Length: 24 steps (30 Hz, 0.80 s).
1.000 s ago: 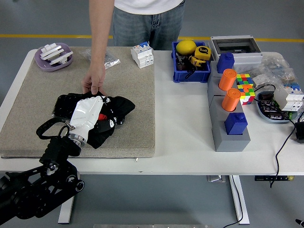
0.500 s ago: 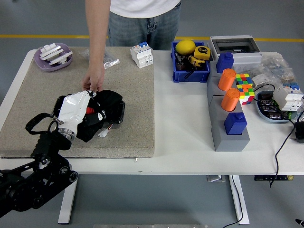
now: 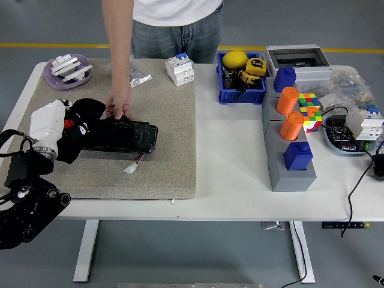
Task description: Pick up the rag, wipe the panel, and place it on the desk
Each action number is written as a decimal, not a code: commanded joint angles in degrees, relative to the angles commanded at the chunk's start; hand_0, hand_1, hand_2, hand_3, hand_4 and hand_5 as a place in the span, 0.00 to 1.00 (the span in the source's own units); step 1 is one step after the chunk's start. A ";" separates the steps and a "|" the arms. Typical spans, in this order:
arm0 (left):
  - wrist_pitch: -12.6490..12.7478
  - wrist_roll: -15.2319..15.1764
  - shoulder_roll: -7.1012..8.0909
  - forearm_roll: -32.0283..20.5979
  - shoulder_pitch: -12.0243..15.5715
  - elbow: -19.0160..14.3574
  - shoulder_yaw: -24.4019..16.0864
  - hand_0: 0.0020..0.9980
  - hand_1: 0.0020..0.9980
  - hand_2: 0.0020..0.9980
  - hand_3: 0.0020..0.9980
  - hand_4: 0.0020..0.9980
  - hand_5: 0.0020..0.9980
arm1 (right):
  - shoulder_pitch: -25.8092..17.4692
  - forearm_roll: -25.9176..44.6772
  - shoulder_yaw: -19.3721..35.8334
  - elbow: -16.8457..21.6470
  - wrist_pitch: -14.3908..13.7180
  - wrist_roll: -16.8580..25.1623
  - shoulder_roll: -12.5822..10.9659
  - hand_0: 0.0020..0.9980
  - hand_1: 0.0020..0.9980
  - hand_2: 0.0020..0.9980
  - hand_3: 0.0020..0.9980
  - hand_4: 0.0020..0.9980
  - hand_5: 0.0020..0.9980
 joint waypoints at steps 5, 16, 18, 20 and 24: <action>-0.02 -0.34 0.73 -0.44 0.03 1.59 -1.77 0.30 0.19 0.44 0.42 0.25 0.00 | 0.01 0.20 -0.13 0.01 0.00 0.07 0.01 0.72 0.67 0.69 0.64 1.00 0.56; -0.02 -0.96 1.84 -1.24 0.09 4.68 -4.06 0.29 0.20 0.44 0.42 0.25 0.00 | 0.16 0.18 -0.04 0.03 -0.02 -0.01 0.01 0.72 0.67 0.69 0.64 1.00 0.56; -0.01 -1.11 1.92 -1.51 0.02 5.41 -4.27 0.29 0.20 0.44 0.42 0.25 0.00 | 0.20 0.16 -0.02 0.03 -0.02 -0.05 0.04 0.72 0.67 0.69 0.64 1.00 0.56; 0.13 -1.45 2.09 -2.14 -0.10 6.27 -4.31 0.30 0.20 0.44 0.43 0.26 0.00 | 0.26 0.40 -0.19 0.03 -0.02 0.05 0.10 0.72 0.67 0.69 0.64 1.00 0.56; 0.50 -2.43 2.27 -3.61 -0.13 8.10 -4.55 0.30 0.20 0.44 0.43 0.26 0.00 | 0.40 0.39 -0.23 0.05 -0.06 0.03 0.17 0.72 0.67 0.69 0.64 1.00 0.56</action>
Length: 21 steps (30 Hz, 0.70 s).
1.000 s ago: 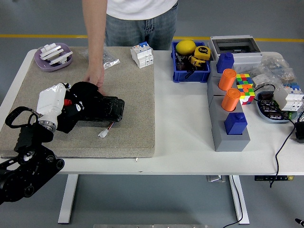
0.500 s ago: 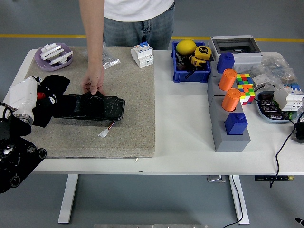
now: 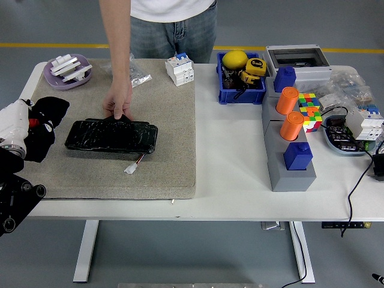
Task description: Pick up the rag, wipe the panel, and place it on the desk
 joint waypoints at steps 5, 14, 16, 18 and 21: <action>0.63 -1.73 0.30 -2.07 -0.13 2.39 -0.62 0.30 0.22 0.45 0.44 0.28 0.00 | -0.07 -0.12 0.11 0.03 -0.01 -0.12 0.08 0.72 0.67 0.69 0.64 1.00 0.56; -2.59 -4.10 0.69 -6.15 0.35 5.07 -1.77 0.39 0.48 0.54 0.57 0.64 0.00 | -0.24 -0.62 0.49 0.03 -0.09 -0.39 0.11 0.72 0.67 0.69 0.64 1.00 0.56; -3.10 -4.44 0.52 -6.78 0.42 5.10 -1.76 0.39 0.48 0.54 0.57 0.64 0.00 | -0.22 -0.50 0.37 0.02 -0.11 -0.32 0.12 0.72 0.67 0.69 0.64 1.00 0.56; -3.49 -4.72 0.35 -7.33 0.40 5.38 -1.47 0.39 0.48 0.54 0.57 0.64 0.00 | -0.21 -0.47 0.25 0.03 -0.09 -0.26 0.23 0.72 0.67 0.69 0.64 1.00 0.56; -4.00 -4.69 0.22 -7.46 0.43 5.63 -1.36 0.45 0.55 0.56 0.58 0.77 0.09 | -0.25 -0.56 0.24 0.03 -0.07 -0.29 0.32 0.72 0.67 0.69 0.64 1.00 0.55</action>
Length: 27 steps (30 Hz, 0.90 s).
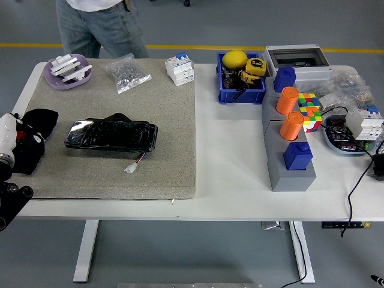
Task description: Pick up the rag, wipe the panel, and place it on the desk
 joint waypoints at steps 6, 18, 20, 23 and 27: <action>-0.65 -0.12 -0.16 -0.04 0.28 -0.05 0.04 0.47 0.61 0.59 0.57 0.91 0.26 | -0.25 -0.45 0.47 -0.04 -0.09 -0.26 -0.14 0.72 0.67 0.69 0.64 1.00 0.55; -0.99 -0.03 -0.52 1.55 0.70 -1.25 0.12 0.48 0.62 0.67 0.65 1.00 0.44 | -0.25 -0.84 0.56 -0.05 -0.17 -0.37 -0.13 0.72 0.67 0.69 0.64 1.00 0.55; -0.96 0.13 -0.55 2.13 0.71 -1.76 -0.17 0.48 0.62 0.67 0.65 1.00 0.44 | -0.22 -0.91 0.65 -0.07 -0.21 -0.43 -0.15 0.72 0.67 0.69 0.64 1.00 0.55; -1.00 0.29 -0.46 2.70 0.61 -2.35 -0.57 0.48 0.62 0.67 0.69 1.00 0.48 | -0.23 -0.70 0.49 -0.06 -0.17 -0.36 -0.13 0.72 0.67 0.69 0.64 1.00 0.55; -1.06 0.45 -0.23 3.10 0.54 -2.91 -1.15 0.48 0.62 0.67 0.69 1.00 0.48 | -0.19 -0.39 0.28 -0.05 -0.17 -0.24 -0.12 0.72 0.67 0.69 0.64 1.00 0.55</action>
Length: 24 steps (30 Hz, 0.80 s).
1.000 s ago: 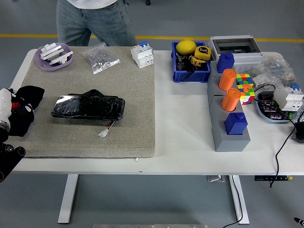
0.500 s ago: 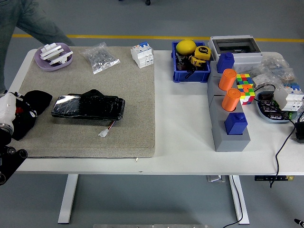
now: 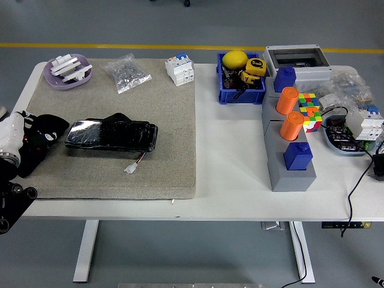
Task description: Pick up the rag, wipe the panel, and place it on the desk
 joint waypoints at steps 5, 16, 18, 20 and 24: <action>-0.14 0.33 0.28 0.60 0.06 -0.98 -1.36 0.49 0.63 0.68 0.70 1.00 0.50 | -0.11 0.24 -0.03 -0.03 -0.02 0.03 0.05 0.72 0.67 0.69 0.64 1.00 0.55; -1.05 0.17 0.62 -3.01 1.52 -7.75 -6.18 0.49 0.63 0.68 0.71 1.00 0.54 | -0.08 0.95 -0.54 -0.10 -0.08 0.28 0.29 0.71 0.67 0.69 0.64 1.00 0.55; -1.24 -0.36 0.51 -5.53 2.36 -10.20 -7.45 0.49 0.63 0.68 0.71 1.00 0.54 | -0.08 1.24 -0.76 -0.13 -0.12 0.39 0.35 0.71 0.67 0.69 0.64 1.00 0.55; -1.40 -1.65 0.03 -9.62 3.40 -12.95 -9.47 0.49 0.63 0.69 0.71 1.00 0.55 | -0.11 1.39 -0.86 -0.19 -0.15 0.46 0.45 0.71 0.67 0.69 0.64 1.00 0.55; -1.85 -6.42 -0.87 -18.06 5.87 -19.14 -13.55 0.49 0.63 0.69 0.71 1.00 0.55 | -0.24 2.22 -1.54 -0.30 -0.13 0.87 0.72 0.71 0.67 0.69 0.64 1.00 0.55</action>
